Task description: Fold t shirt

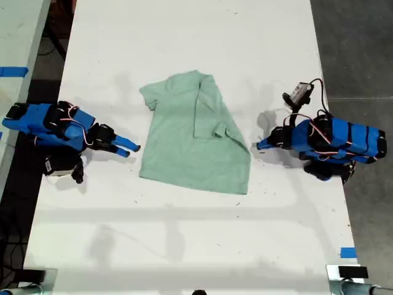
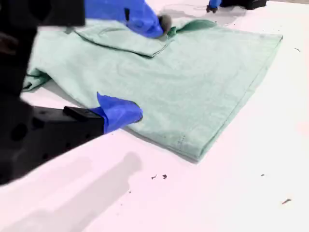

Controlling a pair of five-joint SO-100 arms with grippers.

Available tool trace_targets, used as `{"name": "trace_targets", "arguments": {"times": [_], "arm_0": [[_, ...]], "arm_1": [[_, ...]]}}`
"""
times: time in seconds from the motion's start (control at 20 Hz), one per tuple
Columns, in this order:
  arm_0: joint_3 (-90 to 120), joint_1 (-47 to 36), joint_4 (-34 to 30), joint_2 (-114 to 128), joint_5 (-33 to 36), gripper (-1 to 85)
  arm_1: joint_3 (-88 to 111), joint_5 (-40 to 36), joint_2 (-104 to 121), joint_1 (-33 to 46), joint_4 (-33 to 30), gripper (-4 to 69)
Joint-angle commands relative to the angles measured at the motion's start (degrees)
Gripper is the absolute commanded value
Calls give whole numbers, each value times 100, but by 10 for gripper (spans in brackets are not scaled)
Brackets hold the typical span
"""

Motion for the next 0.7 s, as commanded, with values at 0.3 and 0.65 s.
{"name": "trace_targets", "arguments": {"times": [0.3,0.65], "arm_0": [[-9,-932,-360,35,-615,320],[-369,-1608,-677,44,79,54]], "arm_1": [[308,-9,79,-79,9,4],[308,-35,79,-70,-9,3]]}}
